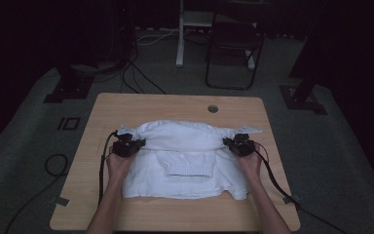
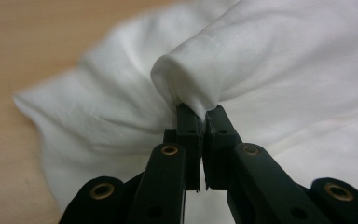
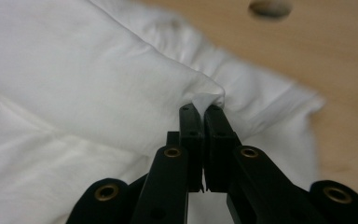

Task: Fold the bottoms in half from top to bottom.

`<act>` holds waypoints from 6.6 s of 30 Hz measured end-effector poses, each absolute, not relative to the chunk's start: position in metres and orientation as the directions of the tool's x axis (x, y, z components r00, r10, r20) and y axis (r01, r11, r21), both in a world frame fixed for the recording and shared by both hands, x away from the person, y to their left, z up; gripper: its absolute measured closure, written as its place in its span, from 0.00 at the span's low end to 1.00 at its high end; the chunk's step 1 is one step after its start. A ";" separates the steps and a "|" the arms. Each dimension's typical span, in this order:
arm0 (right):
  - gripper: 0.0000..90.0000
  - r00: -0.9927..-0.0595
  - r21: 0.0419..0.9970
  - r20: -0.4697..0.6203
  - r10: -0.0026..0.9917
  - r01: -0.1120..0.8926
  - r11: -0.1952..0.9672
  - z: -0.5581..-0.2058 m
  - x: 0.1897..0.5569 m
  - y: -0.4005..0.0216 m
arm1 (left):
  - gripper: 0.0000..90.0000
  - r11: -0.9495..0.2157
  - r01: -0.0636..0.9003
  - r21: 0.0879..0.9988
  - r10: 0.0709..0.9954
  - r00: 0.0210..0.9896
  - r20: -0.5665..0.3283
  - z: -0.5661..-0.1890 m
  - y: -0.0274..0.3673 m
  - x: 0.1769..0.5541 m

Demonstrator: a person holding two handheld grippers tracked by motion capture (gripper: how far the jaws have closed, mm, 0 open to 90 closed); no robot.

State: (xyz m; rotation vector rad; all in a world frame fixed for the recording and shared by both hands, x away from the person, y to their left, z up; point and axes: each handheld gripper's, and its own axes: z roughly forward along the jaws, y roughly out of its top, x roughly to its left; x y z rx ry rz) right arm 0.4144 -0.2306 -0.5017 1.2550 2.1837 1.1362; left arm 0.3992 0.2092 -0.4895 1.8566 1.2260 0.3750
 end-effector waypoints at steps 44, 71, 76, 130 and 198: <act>0.67 -0.676 0.762 0.033 0.736 0.494 0.420 -0.519 0.327 -0.167 | 0.75 -0.437 0.542 0.718 0.745 0.665 -0.048 -0.518 0.115 0.319; 0.73 -0.664 0.756 0.053 0.746 0.514 0.404 -0.543 0.310 -0.187 | 0.60 -0.213 0.591 0.778 0.885 0.455 -0.104 -0.515 0.197 0.294; 0.73 -0.658 0.750 0.050 0.751 0.521 0.407 -0.542 0.319 -0.178 | 0.36 -0.166 0.621 0.766 0.940 0.334 -0.067 -0.514 0.205 0.324; 0.64 -0.680 0.830 0.026 0.733 0.423 0.363 -0.505 0.316 -0.163 | 0.90 -0.048 0.625 0.779 0.919 0.334 -0.211 -0.507 0.223 0.326; 0.65 -0.592 0.713 0.080 0.802 0.596 0.369 -0.526 0.366 -0.169 | 0.90 -0.286 0.404 0.869 0.825 0.566 0.008 -0.416 0.135 0.343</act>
